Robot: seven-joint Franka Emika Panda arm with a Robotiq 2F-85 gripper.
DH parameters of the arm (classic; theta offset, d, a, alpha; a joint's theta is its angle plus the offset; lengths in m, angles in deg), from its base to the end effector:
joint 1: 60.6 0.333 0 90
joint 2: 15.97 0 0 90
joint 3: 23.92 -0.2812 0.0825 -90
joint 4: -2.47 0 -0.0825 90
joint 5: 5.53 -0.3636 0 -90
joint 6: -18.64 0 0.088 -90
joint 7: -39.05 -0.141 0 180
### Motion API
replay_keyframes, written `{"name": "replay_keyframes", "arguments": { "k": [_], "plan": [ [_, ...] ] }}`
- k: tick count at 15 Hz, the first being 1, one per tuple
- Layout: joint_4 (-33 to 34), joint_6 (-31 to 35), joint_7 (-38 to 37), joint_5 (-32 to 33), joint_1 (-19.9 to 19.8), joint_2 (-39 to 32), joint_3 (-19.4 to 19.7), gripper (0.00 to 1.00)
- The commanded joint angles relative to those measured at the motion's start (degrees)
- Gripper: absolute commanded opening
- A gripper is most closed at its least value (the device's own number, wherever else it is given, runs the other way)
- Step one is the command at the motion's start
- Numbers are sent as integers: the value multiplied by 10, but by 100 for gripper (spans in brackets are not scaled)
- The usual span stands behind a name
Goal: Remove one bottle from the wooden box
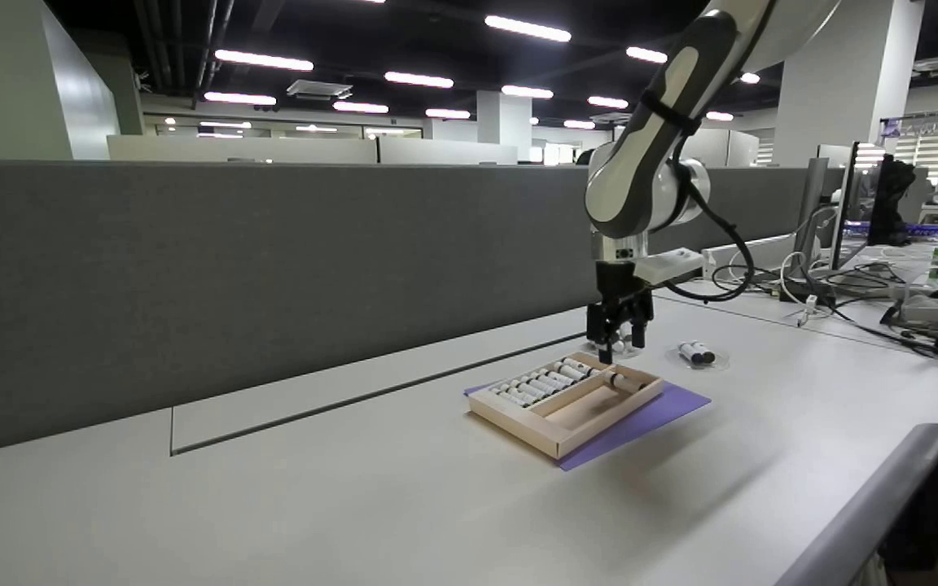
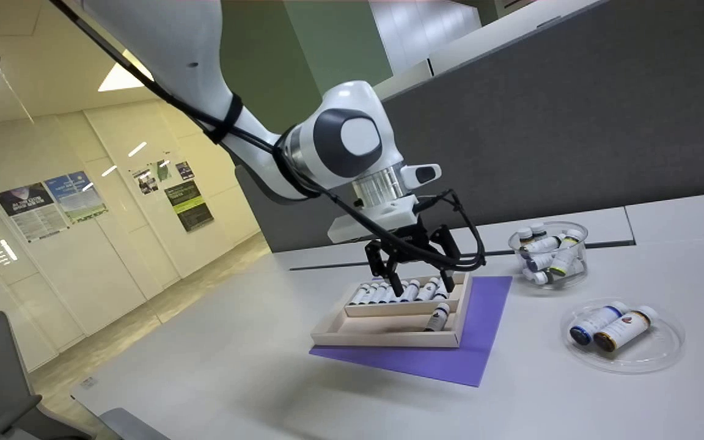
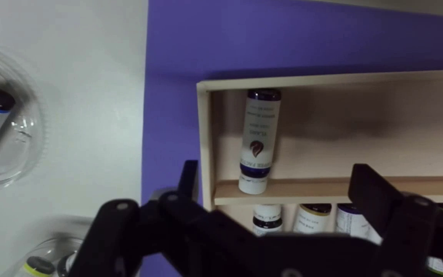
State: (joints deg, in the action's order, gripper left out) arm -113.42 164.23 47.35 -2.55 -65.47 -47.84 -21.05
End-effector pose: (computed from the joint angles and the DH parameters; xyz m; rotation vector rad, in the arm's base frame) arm 0.5597 -0.0778 0.1209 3.0900 0.0932 -0.0696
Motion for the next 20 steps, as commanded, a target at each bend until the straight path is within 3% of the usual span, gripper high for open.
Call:
{"name": "replay_keyframes", "arguments": {
  "k": [1,9,16,17,18,20],
  "plan": [
    [23,-7,22,-14,-13,-24,-22,100],
    [27,-33,22,-18,-14,-50,-23,100],
    [13,13,48,-43,-33,-59,-42,100],
    [11,20,52,-43,-34,-60,-43,75],
    [12,23,52,-43,-33,-61,-43,73],
    [14,21,51,-45,-33,-62,-42,58]
  ]
}}
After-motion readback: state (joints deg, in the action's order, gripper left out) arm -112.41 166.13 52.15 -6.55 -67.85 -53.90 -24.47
